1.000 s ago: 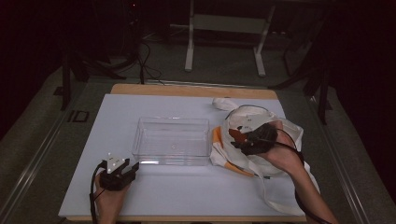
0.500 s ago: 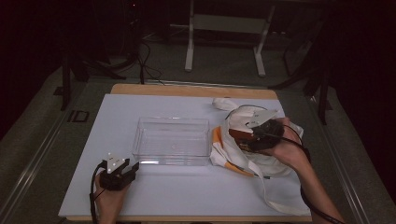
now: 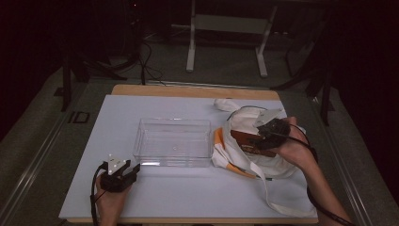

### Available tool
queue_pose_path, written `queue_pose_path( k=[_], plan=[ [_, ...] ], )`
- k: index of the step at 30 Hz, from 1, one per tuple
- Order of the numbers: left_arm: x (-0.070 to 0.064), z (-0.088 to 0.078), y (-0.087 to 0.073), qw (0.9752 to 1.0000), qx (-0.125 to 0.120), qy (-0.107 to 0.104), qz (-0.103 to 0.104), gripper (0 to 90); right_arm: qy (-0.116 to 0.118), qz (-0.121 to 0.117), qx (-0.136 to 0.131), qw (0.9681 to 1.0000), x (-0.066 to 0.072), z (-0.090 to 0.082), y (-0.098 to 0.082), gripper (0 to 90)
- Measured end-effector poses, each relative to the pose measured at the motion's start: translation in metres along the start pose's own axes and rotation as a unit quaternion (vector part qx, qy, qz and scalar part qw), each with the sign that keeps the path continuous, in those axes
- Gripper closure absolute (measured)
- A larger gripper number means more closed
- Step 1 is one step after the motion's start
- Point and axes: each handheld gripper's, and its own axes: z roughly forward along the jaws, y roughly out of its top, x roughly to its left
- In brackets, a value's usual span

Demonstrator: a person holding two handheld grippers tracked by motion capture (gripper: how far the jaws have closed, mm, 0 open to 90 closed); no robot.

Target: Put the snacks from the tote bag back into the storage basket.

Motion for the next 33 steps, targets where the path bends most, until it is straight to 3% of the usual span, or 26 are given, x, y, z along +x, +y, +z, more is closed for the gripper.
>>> queue_pose_path(
  k=[33],
  plan=[
    [0.000, 0.000, 0.000, 1.0000, 0.001, -0.001, 0.001, 56.4, 0.011, 0.035, 0.070, 0.9969, -0.026, 0.024, -0.030, 36.4]
  ],
)
